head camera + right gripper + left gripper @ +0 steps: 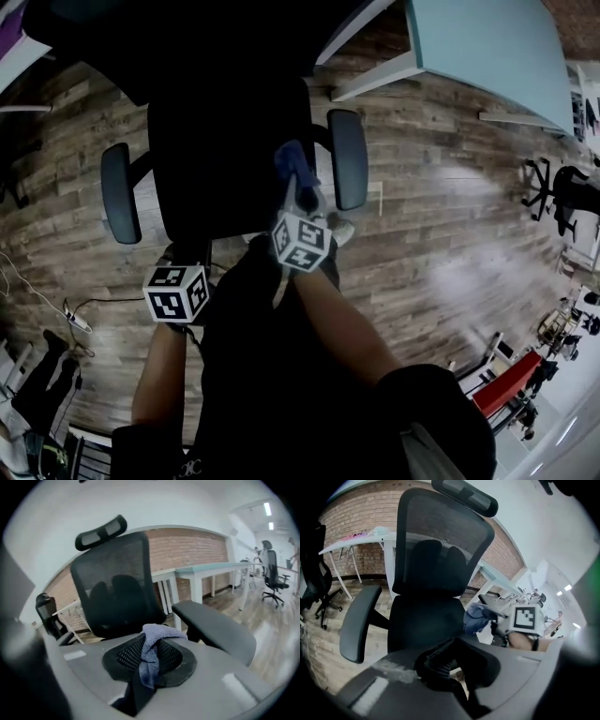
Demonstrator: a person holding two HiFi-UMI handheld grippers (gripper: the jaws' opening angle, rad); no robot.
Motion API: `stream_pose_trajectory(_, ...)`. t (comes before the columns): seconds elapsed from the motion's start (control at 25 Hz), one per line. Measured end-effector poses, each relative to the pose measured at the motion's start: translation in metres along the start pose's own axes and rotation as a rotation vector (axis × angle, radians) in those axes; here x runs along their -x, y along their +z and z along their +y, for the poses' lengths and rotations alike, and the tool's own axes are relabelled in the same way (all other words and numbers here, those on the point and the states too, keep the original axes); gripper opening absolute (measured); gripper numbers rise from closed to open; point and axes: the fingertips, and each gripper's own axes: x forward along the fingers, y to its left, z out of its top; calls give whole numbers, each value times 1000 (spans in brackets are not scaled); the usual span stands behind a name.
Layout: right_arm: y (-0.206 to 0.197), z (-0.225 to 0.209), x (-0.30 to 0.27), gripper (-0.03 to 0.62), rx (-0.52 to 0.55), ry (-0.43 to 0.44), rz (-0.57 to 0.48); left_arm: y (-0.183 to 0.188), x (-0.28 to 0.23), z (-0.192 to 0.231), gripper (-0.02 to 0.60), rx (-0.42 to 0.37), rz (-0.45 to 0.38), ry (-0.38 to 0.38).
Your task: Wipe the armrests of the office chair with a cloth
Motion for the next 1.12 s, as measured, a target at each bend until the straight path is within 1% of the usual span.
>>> stream_pose_trajectory(0.08, 29, 18, 28, 67, 61, 89, -26, 16, 0, 0, 5, -7, -27, 4)
stream_pose_trajectory(0.16, 65, 30, 55, 67, 112, 159, -67, 33, 1, -3, 5, -5, -60, 1)
stream_pose_trajectory(0.28, 110, 42, 88, 67, 195, 239, -105, 62, 6, -8, 5, -19, -120, 2)
stream_pose_trajectory(0.36, 133, 44, 106, 67, 225, 255, -126, 79, 15, -13, 5, -30, -169, 7)
stream_pose_trajectory(0.44, 153, 41, 125, 67, 221, 256, -166, 92, 28, -19, 5, -32, -222, 11)
stream_pose_trajectory(0.6, 171, 39, 167, 67, 221, 284, -236, 93, 50, -35, 5, -1, -290, 5)
stream_pose_trajectory(0.76, 169, 30, 217, 67, 249, 332, -276, 73, 73, -54, 5, -15, -333, 31)
stream_pose_trajectory(0.88, 158, 14, 259, 67, 251, 361, -282, 48, 90, -75, 5, -18, -371, 39)
stream_pose_trajectory(1.0, 131, -1, 308, 67, 298, 389, -284, 3, 106, -98, 5, -18, -407, 50)
stream_pose_trajectory(1.12, 96, -20, 371, 66, 327, 418, -311, -63, 127, -129, 5, -32, -442, 52)
